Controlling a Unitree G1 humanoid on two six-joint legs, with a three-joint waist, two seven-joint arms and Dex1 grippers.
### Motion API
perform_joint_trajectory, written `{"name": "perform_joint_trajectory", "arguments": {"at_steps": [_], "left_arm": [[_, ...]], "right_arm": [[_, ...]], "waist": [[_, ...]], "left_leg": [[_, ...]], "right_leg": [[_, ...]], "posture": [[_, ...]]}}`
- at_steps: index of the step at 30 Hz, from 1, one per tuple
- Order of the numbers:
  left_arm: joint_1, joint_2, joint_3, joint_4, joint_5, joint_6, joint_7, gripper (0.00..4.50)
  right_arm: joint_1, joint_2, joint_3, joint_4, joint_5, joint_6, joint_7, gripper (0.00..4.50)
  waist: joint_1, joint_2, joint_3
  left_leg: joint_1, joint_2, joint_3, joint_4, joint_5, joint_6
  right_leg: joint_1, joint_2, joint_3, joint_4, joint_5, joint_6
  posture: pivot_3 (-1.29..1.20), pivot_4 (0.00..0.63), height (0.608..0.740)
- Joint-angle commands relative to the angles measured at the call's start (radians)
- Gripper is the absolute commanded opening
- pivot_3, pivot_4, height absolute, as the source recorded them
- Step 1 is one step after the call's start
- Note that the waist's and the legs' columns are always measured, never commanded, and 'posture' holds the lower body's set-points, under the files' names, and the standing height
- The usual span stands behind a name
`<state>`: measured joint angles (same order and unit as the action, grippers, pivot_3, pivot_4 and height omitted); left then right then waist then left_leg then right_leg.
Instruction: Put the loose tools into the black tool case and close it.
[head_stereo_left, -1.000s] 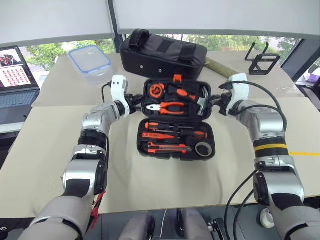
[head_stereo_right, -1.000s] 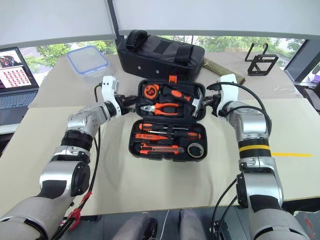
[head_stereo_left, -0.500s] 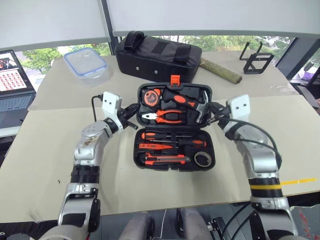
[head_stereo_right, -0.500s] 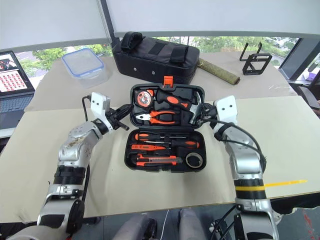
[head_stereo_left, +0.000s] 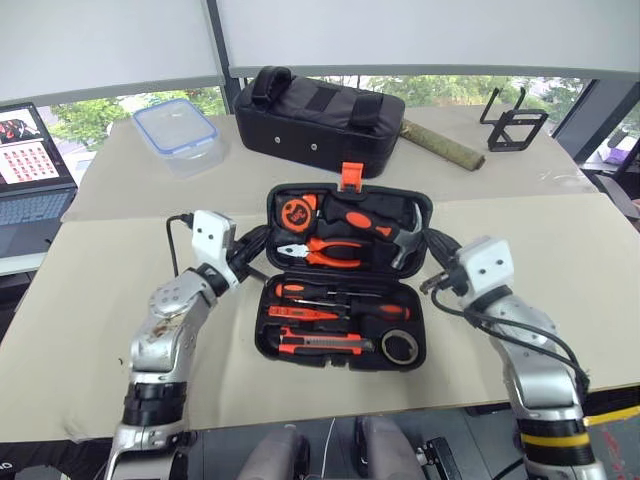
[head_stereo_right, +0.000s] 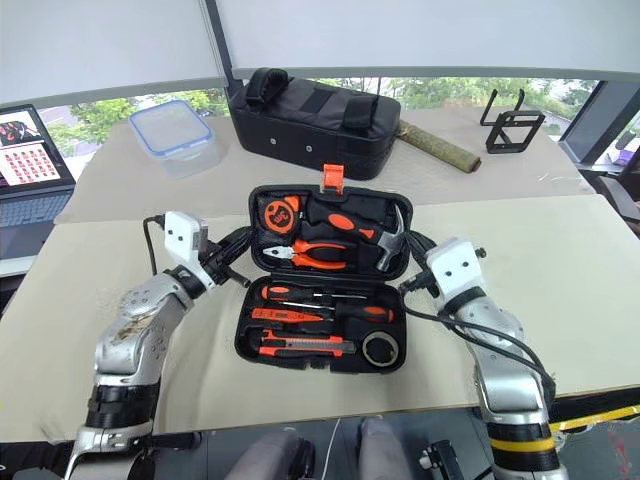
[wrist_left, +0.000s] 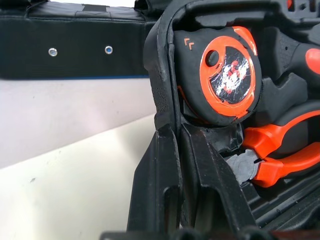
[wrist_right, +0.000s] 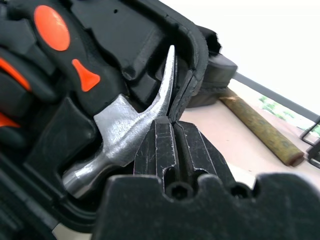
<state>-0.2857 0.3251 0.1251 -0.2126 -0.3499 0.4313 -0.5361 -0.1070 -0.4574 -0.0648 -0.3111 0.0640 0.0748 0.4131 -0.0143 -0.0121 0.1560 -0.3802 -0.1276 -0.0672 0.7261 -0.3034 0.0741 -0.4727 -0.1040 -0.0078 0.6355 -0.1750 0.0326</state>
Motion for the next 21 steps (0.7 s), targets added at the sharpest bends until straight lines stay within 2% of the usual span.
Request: {"name": "perform_joint_trajectory", "arguments": {"at_steps": [1, 7, 15, 17, 18, 21], "left_arm": [[0.070, 0.032, 0.035, -0.122, -0.054, 0.075, 0.014, 0.06], [0.153, 0.075, 0.057, -0.198, -0.084, 0.109, 0.016, 0.06], [0.289, 0.146, 0.096, -0.278, -0.122, 0.109, -0.013, 0.06], [0.337, 0.158, 0.112, -0.304, -0.135, 0.115, -0.016, 0.73], [0.352, 0.162, 0.117, -0.311, -0.141, 0.118, -0.016, 0.92], [0.417, 0.174, 0.137, -0.337, -0.158, 0.121, -0.025, 2.03]], "right_arm": [[0.062, -0.040, 0.006, -0.155, 0.056, -0.023, 0.086, 0.00], [0.165, -0.100, -0.014, -0.248, 0.068, -0.053, 0.138, 0.00], [0.286, -0.149, -0.038, -0.328, 0.054, -0.123, 0.180, 0.00], [0.326, -0.168, -0.043, -0.339, 0.026, -0.183, 0.196, 0.00], [0.339, -0.173, -0.045, -0.341, 0.017, -0.204, 0.199, 0.00], [0.394, -0.208, -0.056, -0.328, -0.016, -0.307, 0.228, 0.00]], "waist": [[0.000, 0.001, -0.001], [0.002, 0.002, -0.001], [0.001, 0.003, -0.002], [0.001, 0.004, -0.003], [0.000, 0.004, -0.003], [0.003, 0.002, -0.002]], "left_leg": [[0.001, 0.001, 0.000, -0.002, 0.000, 0.000], [0.018, 0.003, 0.004, -0.014, 0.000, -0.001], [0.027, 0.006, 0.011, -0.018, -0.003, -0.003], [0.027, 0.007, 0.012, -0.018, -0.003, -0.003], [0.028, 0.007, 0.013, -0.019, -0.003, -0.003], [0.029, 0.008, 0.016, -0.021, -0.003, -0.003]], "right_leg": [[0.001, 0.002, 0.001, -0.004, 0.000, 0.000], [0.013, 0.005, 0.006, -0.008, -0.001, -0.001], [0.017, 0.009, 0.013, -0.009, -0.003, -0.001], [0.017, 0.009, 0.014, -0.009, -0.003, -0.001], [0.017, 0.010, 0.015, -0.009, -0.003, -0.002], [0.016, 0.010, 0.017, -0.009, -0.003, -0.002]], "posture": [[0.00, 0.150, 0.715], [0.00, 0.150, 0.715], [0.00, 0.150, 0.715], [0.00, 0.150, 0.715], [0.00, 0.150, 0.715], [0.00, 0.150, 0.715]]}}
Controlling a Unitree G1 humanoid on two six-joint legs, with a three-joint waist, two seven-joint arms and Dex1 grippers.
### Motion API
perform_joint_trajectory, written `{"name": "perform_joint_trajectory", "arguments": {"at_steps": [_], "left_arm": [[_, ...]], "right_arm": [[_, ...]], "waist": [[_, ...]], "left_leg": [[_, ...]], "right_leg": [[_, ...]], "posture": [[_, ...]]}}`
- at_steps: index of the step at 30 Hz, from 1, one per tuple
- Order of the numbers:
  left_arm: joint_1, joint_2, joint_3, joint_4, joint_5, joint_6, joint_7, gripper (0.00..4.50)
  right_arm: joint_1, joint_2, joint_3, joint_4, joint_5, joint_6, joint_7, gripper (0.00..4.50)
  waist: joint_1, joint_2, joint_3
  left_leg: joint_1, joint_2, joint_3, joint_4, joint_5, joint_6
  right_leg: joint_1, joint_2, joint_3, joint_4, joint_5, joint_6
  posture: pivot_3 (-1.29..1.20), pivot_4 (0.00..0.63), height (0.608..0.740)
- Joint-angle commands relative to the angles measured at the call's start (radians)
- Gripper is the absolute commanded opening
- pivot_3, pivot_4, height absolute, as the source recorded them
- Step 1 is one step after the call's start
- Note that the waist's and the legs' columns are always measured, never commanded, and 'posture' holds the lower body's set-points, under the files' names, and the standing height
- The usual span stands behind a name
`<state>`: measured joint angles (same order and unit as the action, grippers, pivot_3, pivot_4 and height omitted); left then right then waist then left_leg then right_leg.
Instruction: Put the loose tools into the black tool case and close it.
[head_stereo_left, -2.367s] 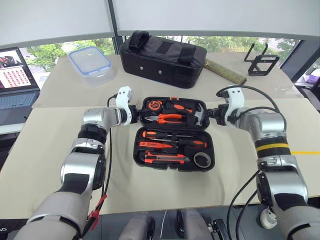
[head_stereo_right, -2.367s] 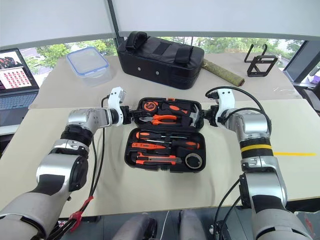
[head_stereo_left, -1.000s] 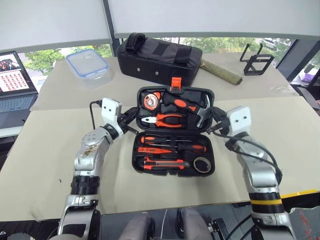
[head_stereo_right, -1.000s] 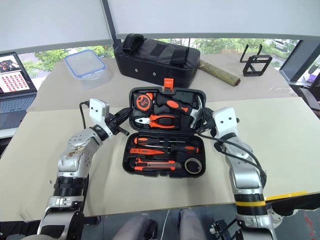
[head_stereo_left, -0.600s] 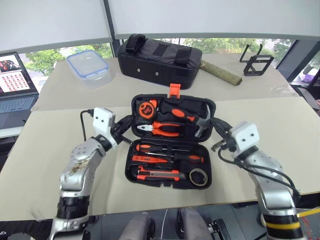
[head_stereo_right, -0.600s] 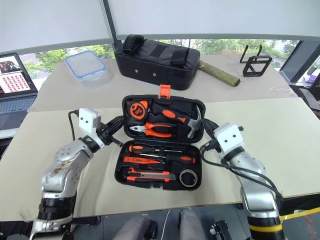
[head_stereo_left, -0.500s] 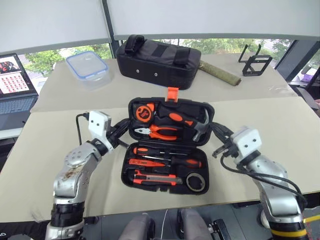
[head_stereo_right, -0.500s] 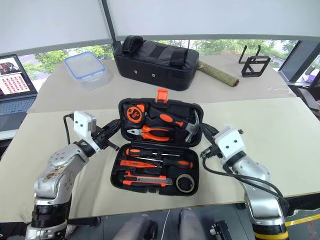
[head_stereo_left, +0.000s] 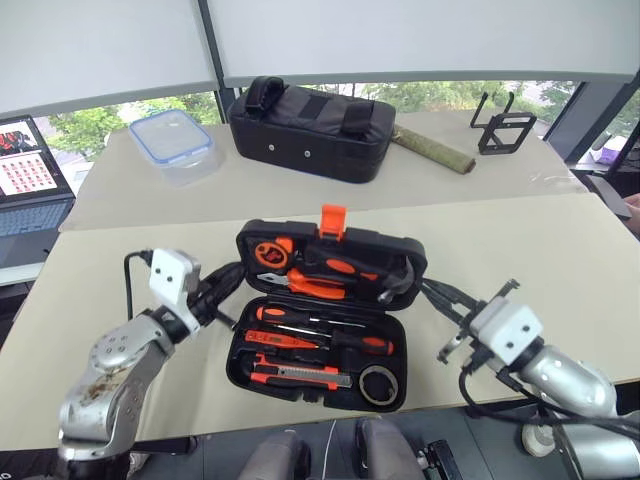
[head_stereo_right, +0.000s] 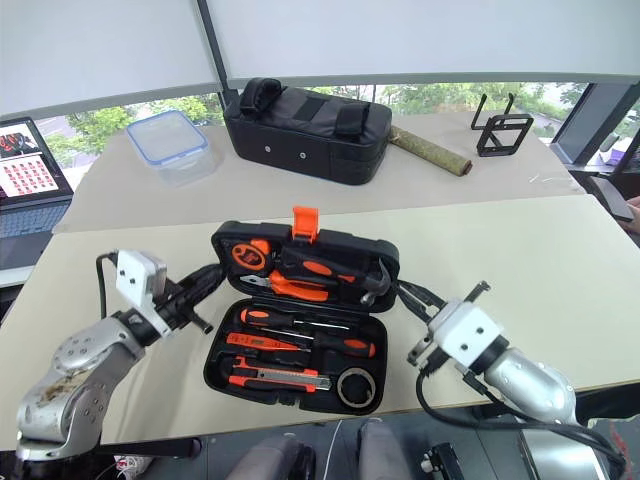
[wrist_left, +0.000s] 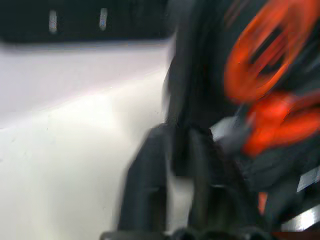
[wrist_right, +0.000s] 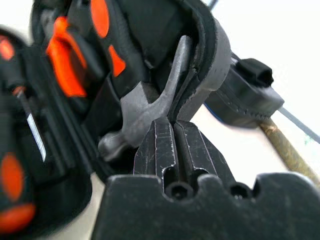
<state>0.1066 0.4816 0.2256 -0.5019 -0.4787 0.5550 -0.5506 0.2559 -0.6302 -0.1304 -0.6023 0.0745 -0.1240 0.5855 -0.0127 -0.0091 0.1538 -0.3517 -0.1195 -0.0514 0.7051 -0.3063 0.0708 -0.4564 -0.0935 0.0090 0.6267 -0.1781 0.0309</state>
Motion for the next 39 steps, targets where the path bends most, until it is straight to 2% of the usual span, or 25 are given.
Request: {"name": "perform_joint_trajectory", "arguments": {"at_steps": [1, 2, 3, 5, 7, 9, 12, 13, 16, 17, 18, 20, 21, 23, 24, 26, 29, 31, 33, 39], "left_arm": [[0.040, 0.020, 0.042, -0.053, -0.034, -0.003, -0.015, 2.40], [0.073, 0.028, 0.058, -0.056, -0.039, -0.005, -0.028, 2.68], [0.106, 0.037, 0.076, -0.056, -0.045, -0.007, -0.042, 2.98], [0.160, 0.058, 0.120, -0.037, -0.047, -0.017, -0.061, 3.71], [0.198, 0.089, 0.149, -0.006, -0.042, -0.035, -0.098, 4.45], [0.258, 0.156, 0.190, 0.067, -0.039, -0.058, -0.202, 4.50], [0.372, 0.324, 0.237, 0.181, -0.060, -0.068, -0.466, 4.50], [0.382, 0.368, 0.252, 0.245, -0.044, -0.126, -0.539, 4.50], [0.319, 0.488, 0.236, 0.418, 0.000, -0.161, -0.626, 4.50], [0.252, 0.524, 0.209, 0.484, 0.019, -0.200, -0.655, 4.50], [0.123, 0.541, 0.165, 0.556, 0.032, -0.211, -0.653, 4.50], [-0.110, 0.537, 0.078, 0.673, 0.076, -0.226, -0.634, 4.50], [-0.211, 0.517, 0.035, 0.709, 0.101, -0.240, -0.624, 4.50], [-0.373, 0.470, -0.047, 0.763, 0.146, -0.264, -0.620, 4.50], [-0.445, 0.441, -0.086, 0.782, 0.165, -0.275, -0.621, 4.24], [-0.555, 0.388, -0.157, 0.798, 0.193, -0.296, -0.641, 3.84], [-0.662, 0.322, -0.243, 0.790, 0.219, -0.280, -0.660, 2.59], [-0.709, 0.292, -0.298, 0.784, 0.238, -0.275, -0.688, 2.02], [-0.733, 0.281, -0.350, 0.760, 0.252, -0.275, -0.733, 1.21], [-0.754, 0.284, -0.427, 0.723, 0.280, -0.318, -0.826, 1.21]], "right_arm": [[0.046, -0.043, 0.007, -0.032, -0.026, -0.134, 0.066, 0.00], [0.073, -0.056, -0.004, -0.040, -0.018, -0.150, 0.083, 0.00], [0.103, -0.070, -0.016, -0.057, 0.010, -0.149, 0.104, 0.70], [0.152, -0.090, -0.050, -0.104, 0.039, -0.151, 0.125, 1.20], [0.199, -0.110, -0.071, -0.133, 0.051, -0.172, 0.155, 1.95], [0.260, -0.135, -0.095, -0.150, 0.055, -0.196, 0.202, 2.55], [0.347, -0.194, -0.132, -0.167, 0.078, -0.146, 0.286, 3.64], [0.374, -0.215, -0.142, -0.179, 0.104, -0.114, 0.316, 3.64], [0.428, -0.276, -0.157, -0.209, 0.171, -0.018, 0.389, 3.64], [0.447, -0.303, -0.158, -0.210, 0.177, -0.012, 0.426, 3.64], [0.448, -0.324, -0.153, -0.204, 0.183, 0.000, 0.451, 3.64], [0.428, -0.352, -0.138, -0.191, 0.194, 0.022, 0.481, 3.64], [0.408, -0.362, -0.122, -0.183, 0.192, 0.035, 0.489, 3.12], [0.366, -0.375, -0.088, -0.172, 0.183, 0.048, 0.501, 2.74], [0.339, -0.376, -0.065, -0.170, 0.177, 0.058, 0.499, 2.24], [0.289, -0.376, -0.019, -0.170, 0.173, 0.080, 0.497, 1.64], [0.210, -0.375, 0.054, -0.172, 0.165, 0.116, 0.499, 0.50], [0.173, -0.366, 0.099, -0.156, 0.154, 0.115, 0.504, 0.00], [0.137, -0.353, 0.146, -0.139, 0.151, 0.105, 0.510, 0.00], [0.030, -0.296, 0.233, -0.126, 0.209, 0.156, 0.509, 0.00]], "waist": [[0.002, -0.001, 0.000], [0.003, -0.002, 0.000], [0.002, -0.002, 0.000], [0.001, -0.002, 0.000], [0.003, -0.003, 0.001], [0.010, -0.003, 0.001], [0.012, -0.004, 0.001], [0.013, -0.004, 0.000], [0.022, -0.004, 0.000], [0.025, -0.004, 0.000], [0.033, -0.003, 0.001], [0.049, -0.004, 0.003], [0.059, -0.006, 0.003], [0.060, -0.013, 0.003], [0.060, -0.016, 0.001], [0.055, -0.017, 0.000], [0.043, -0.017, 0.000], [0.030, -0.017, 0.000], [0.022, -0.017, 0.000], [0.018, -0.017, 0.000]], "left_leg": [[0.000, 0.000, 0.000, 0.000, 0.000, 0.000], [0.000, 0.000, 0.000, 0.000, 0.000, -0.001], [0.000, 0.000, 0.000, 0.000, -0.001, -0.001], [0.000, 0.001, 0.001, -0.001, -0.001, -0.001], [0.000, 0.004, 0.001, -0.001, -0.001, 0.000], [0.000, 0.005, 0.001, -0.001, -0.002, 0.000], [0.000, 0.007, 0.002, -0.001, -0.007, -0.005], [0.001, 0.008, 0.002, 0.000, -0.007, -0.004], [0.004, 0.009, 0.003, 0.000, -0.010, -0.002], [0.007, 0.010, 0.003, 0.000, -0.013, -0.001], [0.008, 0.011, 0.003, 0.000, -0.014, 0.002], [0.015, 0.012, 0.000, 0.000, -0.016, 0.004], [0.015, 0.014, -0.001, 0.000, -0.017, 0.005], [0.015, 0.014, -0.003, 0.001, -0.017, 0.004], [0.015, 0.014, -0.003, 0.001, -0.016, 0.003], [0.015, 0.012, -0.002, 0.001, -0.013, -0.004], [0.009, 0.011, 0.000, 0.004, -0.013, -0.002], [0.003, 0.014, -0.001, 0.008, -0.013, 0.000], [-0.003, 0.013, -0.001, 0.008, -0.013, 0.000], [-0.006, 0.014, 0.000, 0.009, -0.013, 0.000]], "right_leg": [[0.000, 0.000, 0.000, 0.000, 0.000, 0.000], [0.000, 0.000, 0.000, 0.000, 0.000, 0.000], [0.000, 0.000, 0.000, -0.001, 0.000, 0.000], [0.000, 0.000, 0.001, -0.001, 0.000, 0.000], [0.000, 0.000, 0.001, -0.001, -0.001, -0.001], [0.001, 0.000, 0.000, -0.001, -0.001, -0.001], [0.001, 0.002, 0.000, -0.001, -0.001, -0.002], [0.001, 0.002, -0.001, -0.001, -0.002, -0.003], [0.005, 0.002, -0.002, -0.002, -0.005, 0.001], [0.009, 0.001, -0.003, -0.003, -0.006, 0.002], [0.011, 0.001, -0.004, -0.003, -0.007, 0.002], [0.018, 0.002, -0.011, -0.008, -0.007, 0.003], [0.019, 0.001, -0.012, -0.013, -0.007, 0.003], [0.021, 0.004, -0.018, -0.015, -0.006, 0.003], [0.021, 0.003, -0.018, -0.016, -0.003, 0.001], [0.020, 0.001, -0.019, -0.016, 0.001, -0.005], [0.017, 0.000, -0.019, -0.015, 0.001, -0.005], [0.012, 0.001, -0.022, -0.015, 0.001, -0.005], [0.005, 0.000, -0.022, -0.015, 0.001, -0.005], [0.001, 0.000, -0.022, -0.014, 0.001, -0.007]], "posture": [[0.00, 0.150, 0.715], [0.00, 0.150, 0.715], [0.00, 0.150, 0.715], [0.00, 0.150, 0.715], [0.00, 0.150, 0.715], [0.00, 0.150, 0.715], [0.00, 0.150, 0.715], [0.00, 0.150, 0.715], [0.00, 0.150, 0.715], [0.00, 0.150, 0.715], [0.00, 0.150, 0.715], [0.00, 0.150, 0.715], [0.00, 0.150, 0.715], [0.00, 0.150, 0.715], [0.00, 0.150, 0.715], [0.00, 0.150, 0.715], [0.00, 0.150, 0.715], [0.00, 0.150, 0.715], [0.00, 0.150, 0.715], [0.00, 0.150, 0.715]]}}
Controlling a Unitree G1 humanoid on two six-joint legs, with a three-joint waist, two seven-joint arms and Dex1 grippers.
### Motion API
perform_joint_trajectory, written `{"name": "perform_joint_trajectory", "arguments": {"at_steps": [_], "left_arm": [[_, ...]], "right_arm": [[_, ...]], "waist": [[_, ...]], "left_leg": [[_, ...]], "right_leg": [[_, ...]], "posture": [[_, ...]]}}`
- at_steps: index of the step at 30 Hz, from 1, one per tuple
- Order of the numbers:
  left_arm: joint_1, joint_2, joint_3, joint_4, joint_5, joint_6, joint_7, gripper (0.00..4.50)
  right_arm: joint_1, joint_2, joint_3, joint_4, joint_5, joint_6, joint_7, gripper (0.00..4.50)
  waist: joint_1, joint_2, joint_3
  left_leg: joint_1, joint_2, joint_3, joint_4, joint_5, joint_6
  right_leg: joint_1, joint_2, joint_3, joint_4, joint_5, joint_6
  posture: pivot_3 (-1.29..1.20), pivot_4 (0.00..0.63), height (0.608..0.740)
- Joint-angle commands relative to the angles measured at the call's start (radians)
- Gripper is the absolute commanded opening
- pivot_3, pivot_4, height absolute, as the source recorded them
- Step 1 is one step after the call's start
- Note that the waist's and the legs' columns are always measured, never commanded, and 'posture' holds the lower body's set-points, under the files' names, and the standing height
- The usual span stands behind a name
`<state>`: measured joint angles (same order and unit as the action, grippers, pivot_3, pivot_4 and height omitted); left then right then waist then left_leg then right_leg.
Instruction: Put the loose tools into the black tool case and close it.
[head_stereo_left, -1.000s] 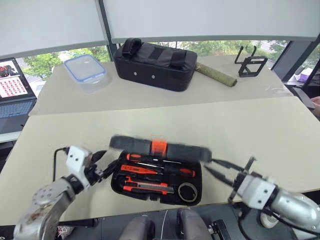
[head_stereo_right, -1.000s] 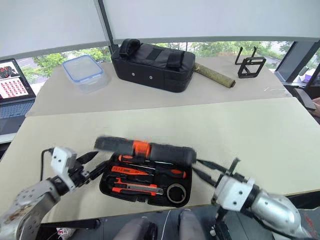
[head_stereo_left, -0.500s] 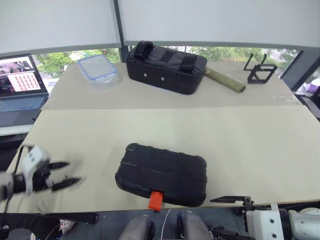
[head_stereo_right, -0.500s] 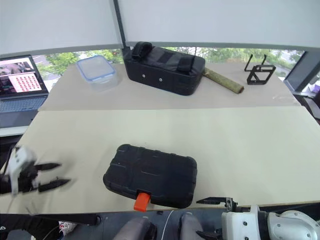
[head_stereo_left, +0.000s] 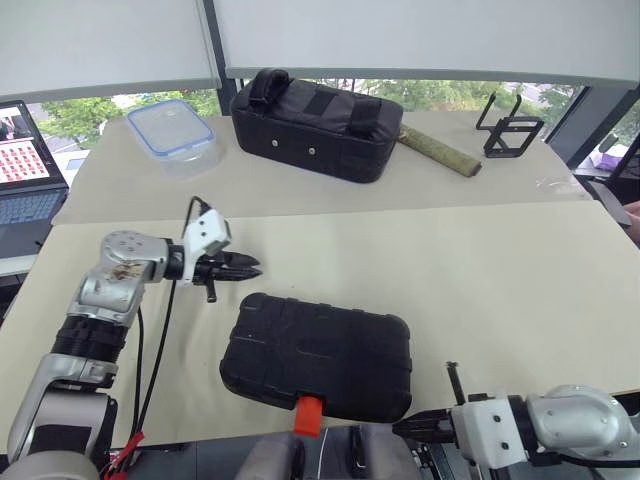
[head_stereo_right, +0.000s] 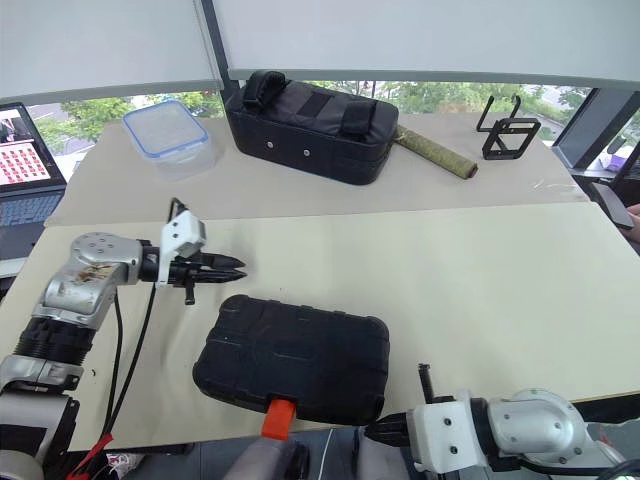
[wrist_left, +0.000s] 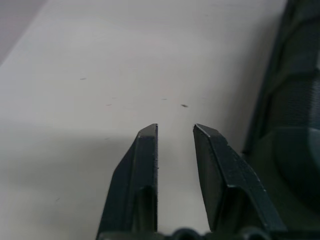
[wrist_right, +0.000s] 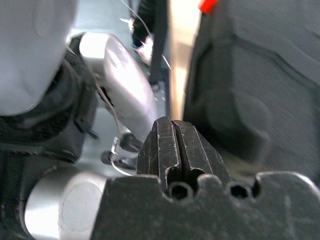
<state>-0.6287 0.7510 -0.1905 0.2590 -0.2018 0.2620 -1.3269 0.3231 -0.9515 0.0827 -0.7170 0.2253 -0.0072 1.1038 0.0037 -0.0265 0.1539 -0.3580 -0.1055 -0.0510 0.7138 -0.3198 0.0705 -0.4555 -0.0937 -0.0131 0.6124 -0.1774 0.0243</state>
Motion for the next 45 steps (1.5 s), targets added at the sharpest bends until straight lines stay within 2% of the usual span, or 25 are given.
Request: {"name": "perform_joint_trajectory", "arguments": {"at_steps": [1, 8, 18, 22, 25, 27, 33, 37, 42, 45], "left_arm": [[-0.008, 0.026, -0.013, -0.060, -0.004, -0.020, -0.071, 1.21], [0.091, 0.093, 0.034, -0.214, -0.072, 0.074, -0.112, 1.21], [0.199, 0.082, 0.075, -0.398, -0.153, 0.239, -0.030, 1.21], [0.218, 0.071, 0.082, -0.437, -0.163, 0.261, 0.002, 1.21], [0.207, 0.064, 0.077, -0.409, -0.148, 0.240, 0.010, 1.21], [0.195, 0.051, 0.067, -0.390, -0.136, 0.226, 0.019, 1.21], [0.205, 0.025, 0.045, -0.415, -0.131, 0.220, 0.035, 1.21], [0.203, 0.016, 0.052, -0.405, -0.131, 0.206, 0.047, 1.21], [0.052, -0.064, 0.119, -0.368, -0.261, 0.393, 0.099, 1.21], [-0.011, -0.108, 0.082, -0.398, -0.319, 0.471, 0.087, 1.21]], "right_arm": [[-0.060, 0.047, 0.013, 0.005, 0.066, 0.050, -0.029, 0.00], [-0.138, 0.144, -0.101, 0.099, 0.062, 0.129, -0.165, 0.00], [-0.128, 0.131, -0.167, 0.179, 0.048, 0.123, -0.150, 0.00], [-0.079, 0.116, -0.183, 0.196, 0.074, 0.126, -0.110, 0.00], [-0.035, 0.072, -0.141, 0.214, 0.046, 0.101, -0.041, 0.00], [-0.064, 0.079, -0.096, 0.266, -0.009, 0.049, -0.045, 0.00], [-0.314, 0.244, -0.055, 0.412, -0.091, 0.064, -0.226, 0.00], [-0.399, 0.263, -0.061, 0.431, -0.097, 0.127, -0.253, 0.00], [-0.324, 0.190, -0.149, 0.338, -0.019, 0.215, -0.206, 0.00], [-0.241, 0.163, -0.219, 0.266, 0.046, 0.266, -0.191, 0.00]], "waist": [[0.004, 0.000, 0.000], [0.004, 0.000, 0.001], [0.010, 0.001, 0.001], [0.015, 0.001, 0.001], [0.021, 0.001, 0.001], [0.021, 0.001, 0.001], [0.009, 0.001, 0.001], [0.007, 0.003, 0.002], [0.028, 0.004, 0.003], [0.031, 0.004, 0.003]], "left_leg": [[0.000, 0.000, 0.000, 0.000, 0.000, 0.000], [0.001, 0.000, 0.001, 0.001, 0.000, 0.000], [0.000, 0.000, 0.000, 0.001, 0.000, 0.000], [0.000, 0.000, 0.000, 0.001, 0.000, 0.001], [0.000, 0.000, 0.000, 0.001, 0.000, 0.001], [0.001, 0.000, 0.000, 0.001, 0.000, 0.001], [0.001, 0.000, 0.001, 0.001, 0.000, 0.001], [0.001, 0.000, 0.001, 0.001, 0.000, 0.000], [-0.003, -0.001, -0.001, 0.003, 0.000, 0.001], [-0.007, -0.001, -0.003, 0.009, 0.000, 0.001]], "right_leg": [[0.000, 0.000, 0.000, 0.000, 0.000, 0.000], [0.000, 0.001, 0.002, 0.003, 0.000, -0.001], [0.000, 0.001, 0.001, 0.002, 0.000, -0.001], [0.000, 0.001, 0.001, 0.002, 0.000, -0.001], [0.001, 0.001, 0.001, 0.002, 0.000, -0.001], [0.001, 0.001, 0.001, 0.002, 0.000, -0.001], [0.001, 0.000, 0.002, 0.003, 0.001, -0.001], [-0.001, 0.000, 0.001, 0.004, 0.001, -0.002], [-0.002, 0.002, -0.001, 0.003, 0.001, -0.001], [-0.003, 0.003, -0.001, 0.004, 0.001, -0.001]], "posture": [[0.00, 0.150, 0.715], [0.00, 0.150, 0.715], [0.00, 0.150, 0.715], [0.00, 0.150, 0.715], [0.00, 0.150, 0.715], [0.00, 0.150, 0.715], [0.00, 0.150, 0.715], [0.00, 0.150, 0.715], [0.00, 0.150, 0.715], [0.00, 0.150, 0.715]]}}
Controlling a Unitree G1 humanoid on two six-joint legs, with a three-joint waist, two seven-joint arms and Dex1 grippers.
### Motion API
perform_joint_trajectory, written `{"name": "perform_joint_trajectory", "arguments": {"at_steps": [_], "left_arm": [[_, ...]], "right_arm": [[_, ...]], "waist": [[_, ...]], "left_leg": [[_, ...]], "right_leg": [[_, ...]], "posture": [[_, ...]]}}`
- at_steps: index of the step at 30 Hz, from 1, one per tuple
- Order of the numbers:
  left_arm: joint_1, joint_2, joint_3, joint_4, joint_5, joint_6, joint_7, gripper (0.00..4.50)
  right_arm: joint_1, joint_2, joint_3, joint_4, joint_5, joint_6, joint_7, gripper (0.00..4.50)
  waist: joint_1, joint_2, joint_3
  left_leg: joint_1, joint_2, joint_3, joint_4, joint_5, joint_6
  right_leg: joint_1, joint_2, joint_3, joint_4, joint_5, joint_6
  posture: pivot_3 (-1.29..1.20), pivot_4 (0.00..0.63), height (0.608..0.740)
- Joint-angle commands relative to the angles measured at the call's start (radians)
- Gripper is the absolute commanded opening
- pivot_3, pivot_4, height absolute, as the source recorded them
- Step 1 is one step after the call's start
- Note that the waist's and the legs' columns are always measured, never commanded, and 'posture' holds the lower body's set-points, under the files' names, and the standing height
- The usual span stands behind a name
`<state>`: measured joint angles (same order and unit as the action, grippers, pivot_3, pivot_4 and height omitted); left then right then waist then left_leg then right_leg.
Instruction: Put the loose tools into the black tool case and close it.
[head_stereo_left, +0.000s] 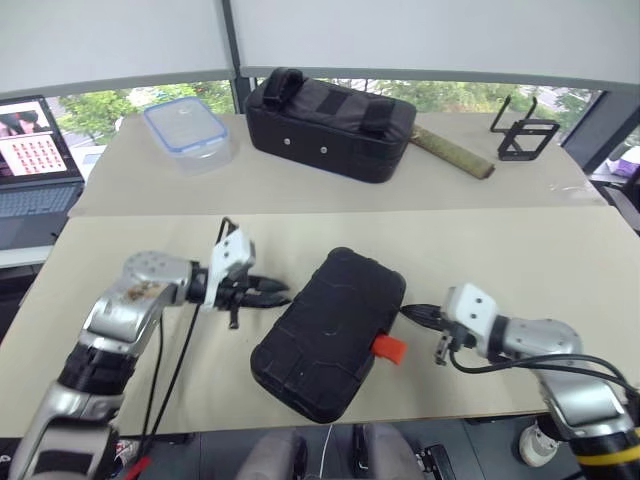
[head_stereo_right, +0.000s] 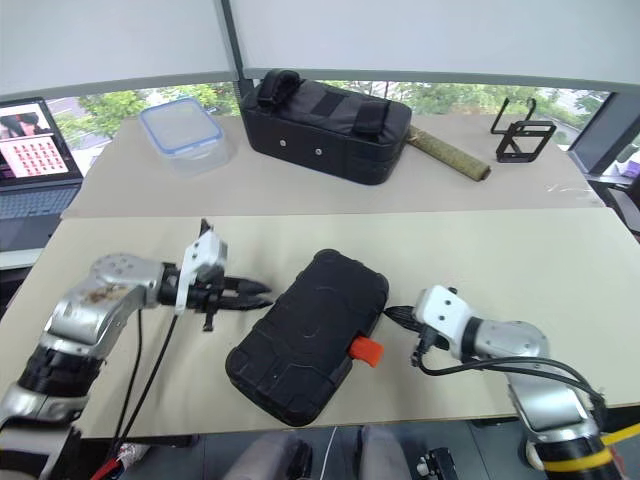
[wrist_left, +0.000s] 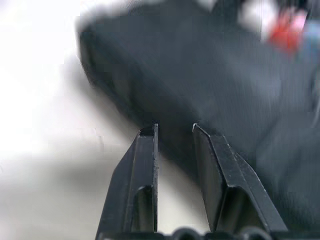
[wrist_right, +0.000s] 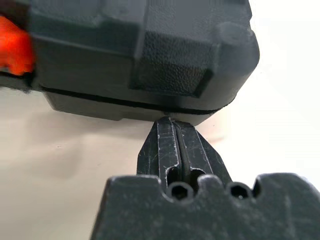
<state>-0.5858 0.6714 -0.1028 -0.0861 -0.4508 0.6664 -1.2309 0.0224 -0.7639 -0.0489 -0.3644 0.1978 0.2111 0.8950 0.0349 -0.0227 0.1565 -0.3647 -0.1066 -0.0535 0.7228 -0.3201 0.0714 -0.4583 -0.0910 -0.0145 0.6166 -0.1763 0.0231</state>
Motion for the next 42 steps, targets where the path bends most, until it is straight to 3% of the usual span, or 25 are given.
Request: {"name": "perform_joint_trajectory", "arguments": {"at_steps": [1, 4, 8, 11, 15, 21, 28, 32, 38, 42], "left_arm": [[-0.065, -0.046, -0.042, -0.062, -0.069, 0.067, -0.019, 1.21], [-0.066, -0.074, -0.185, -0.046, 0.010, -0.014, -0.074, 1.21], [-0.066, -0.075, -0.380, 0.091, 0.219, -0.273, -0.137, 1.21], [-0.079, -0.086, -0.434, 0.191, 0.308, -0.420, -0.151, 1.21], [-0.085, -0.107, -0.431, 0.218, 0.309, -0.458, -0.163, 1.21], [-0.082, -0.123, -0.419, 0.205, 0.303, -0.446, -0.146, 1.21], [-0.084, -0.123, -0.398, 0.205, 0.297, -0.442, -0.135, 1.21], [-0.087, -0.126, -0.394, 0.197, 0.294, -0.435, -0.134, 1.21], [-0.096, -0.128, -0.394, 0.207, 0.299, -0.446, -0.138, 1.21], [-0.106, -0.138, -0.397, 0.226, 0.308, -0.460, -0.138, 1.21]], "right_arm": [[0.090, -0.029, -0.111, -0.117, 0.096, 0.063, 0.019, 0.00], [0.136, -0.017, -0.147, -0.205, 0.156, 0.114, 0.001, 0.00], [0.138, -0.005, -0.132, -0.321, 0.221, 0.191, -0.031, 0.00], [0.118, 0.002, -0.084, -0.373, 0.239, 0.234, -0.056, 0.00], [0.104, 0.004, -0.009, -0.394, 0.217, 0.259, -0.078, 0.00], [0.158, -0.045, 0.089, -0.374, 0.124, 0.266, -0.081, 0.00], [0.250, -0.066, 0.086, -0.373, 0.084, 0.264, -0.094, 0.00], [0.226, -0.035, 0.091, -0.364, 0.076, 0.258, -0.122, 0.00], [0.170, -0.003, -0.039, -0.423, 0.278, 0.321, -0.091, 0.00], [0.102, -0.001, 0.023, -0.381, 0.227, 0.346, -0.134, 0.00]], "waist": [[0.000, 0.001, 0.000], [-0.003, 0.004, -0.002], [-0.018, 0.004, -0.002], [-0.018, 0.008, -0.005], [-0.017, 0.008, -0.009], [-0.012, 0.008, -0.011], [-0.008, 0.008, -0.013], [-0.008, 0.008, -0.013], [-0.008, 0.008, -0.013], [-0.008, 0.008, -0.013]], "left_leg": [[0.000, 0.000, 0.000, 0.000, 0.000, 0.000], [0.001, 0.000, 0.000, 0.000, 0.000, 0.000], [0.002, 0.001, 0.002, -0.001, 0.000, 0.000], [0.006, 0.002, 0.001, -0.002, 0.000, 0.000], [0.019, 0.002, 0.000, -0.007, -0.002, 0.004], [0.019, 0.001, 0.000, -0.007, -0.003, 0.004], [0.020, 0.001, 0.000, -0.007, -0.002, 0.004], [0.020, 0.002, 0.000, -0.007, -0.002, 0.004], [0.020, 0.001, 0.000, -0.007, -0.002, 0.004], [0.020, 0.002, 0.000, -0.007, -0.002, 0.004]], "right_leg": [[0.000, -0.001, 0.000, 0.000, 0.000, 0.000], [0.001, -0.002, 0.001, 0.000, 0.000, 0.000], [0.001, -0.003, 0.004, 0.001, 0.000, -0.001], [0.006, -0.003, 0.005, -0.001, 0.001, -0.001], [0.020, -0.004, 0.004, -0.006, 0.000, 0.000], [0.020, -0.003, 0.003, -0.005, -0.001, 0.001], [0.021, -0.003, 0.003, -0.005, -0.001, 0.002], [0.021, -0.003, 0.003, -0.005, -0.001, 0.002], [0.020, -0.002, 0.003, -0.005, -0.001, 0.002], [0.021, -0.003, 0.003, -0.005, -0.001, 0.002]], "posture": [[0.00, 0.150, 0.715], [0.00, 0.150, 0.715], [0.00, 0.150, 0.715], [0.00, 0.150, 0.715], [0.00, 0.150, 0.715], [0.00, 0.150, 0.715], [0.00, 0.150, 0.715], [0.00, 0.150, 0.715], [0.00, 0.150, 0.715], [0.00, 0.150, 0.715]]}}
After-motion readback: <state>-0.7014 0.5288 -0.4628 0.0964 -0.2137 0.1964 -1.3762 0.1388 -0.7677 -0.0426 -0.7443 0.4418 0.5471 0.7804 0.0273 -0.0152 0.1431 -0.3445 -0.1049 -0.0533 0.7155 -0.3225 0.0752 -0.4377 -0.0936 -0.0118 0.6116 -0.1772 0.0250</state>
